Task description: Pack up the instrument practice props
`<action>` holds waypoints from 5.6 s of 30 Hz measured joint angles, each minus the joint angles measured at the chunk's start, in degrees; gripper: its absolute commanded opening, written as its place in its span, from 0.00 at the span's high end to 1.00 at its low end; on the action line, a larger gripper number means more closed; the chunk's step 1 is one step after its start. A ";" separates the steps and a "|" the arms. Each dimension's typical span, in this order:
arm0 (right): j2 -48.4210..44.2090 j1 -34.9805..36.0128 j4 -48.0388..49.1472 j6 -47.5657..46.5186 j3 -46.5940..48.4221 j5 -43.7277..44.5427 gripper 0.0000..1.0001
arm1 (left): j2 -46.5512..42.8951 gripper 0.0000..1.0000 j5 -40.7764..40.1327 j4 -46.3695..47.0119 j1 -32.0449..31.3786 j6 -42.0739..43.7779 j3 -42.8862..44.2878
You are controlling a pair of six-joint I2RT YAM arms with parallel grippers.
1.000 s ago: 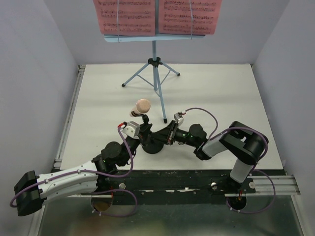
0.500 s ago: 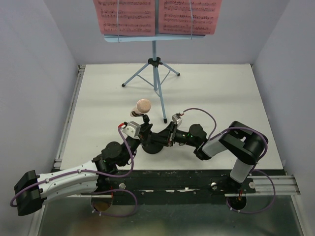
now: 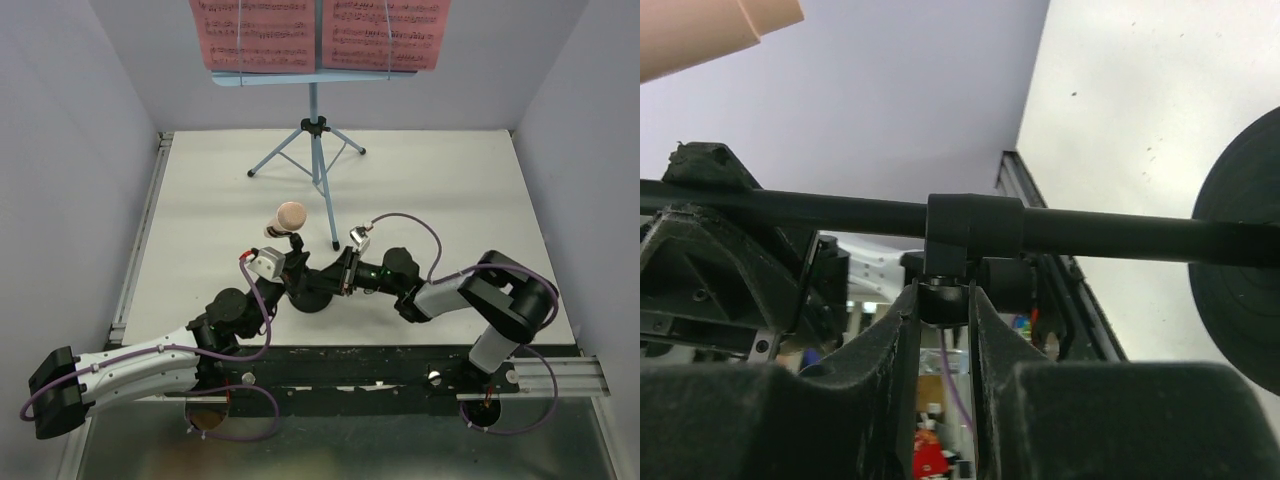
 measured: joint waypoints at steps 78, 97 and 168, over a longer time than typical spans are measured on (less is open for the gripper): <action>-43.45 4.76 -59.95 -53.59 4.39 34.45 0.28 | 12.31 1.00 1.53 -1.66 -0.17 -4.94 7.80; -31.43 -1.29 -41.94 -27.63 -2.03 7.74 0.25 | 10.73 1.00 0.55 1.11 -1.57 -3.45 5.66; -25.20 25.40 -57.99 -76.59 11.91 59.23 0.99 | 16.09 1.00 -5.99 5.38 -5.01 -1.68 6.78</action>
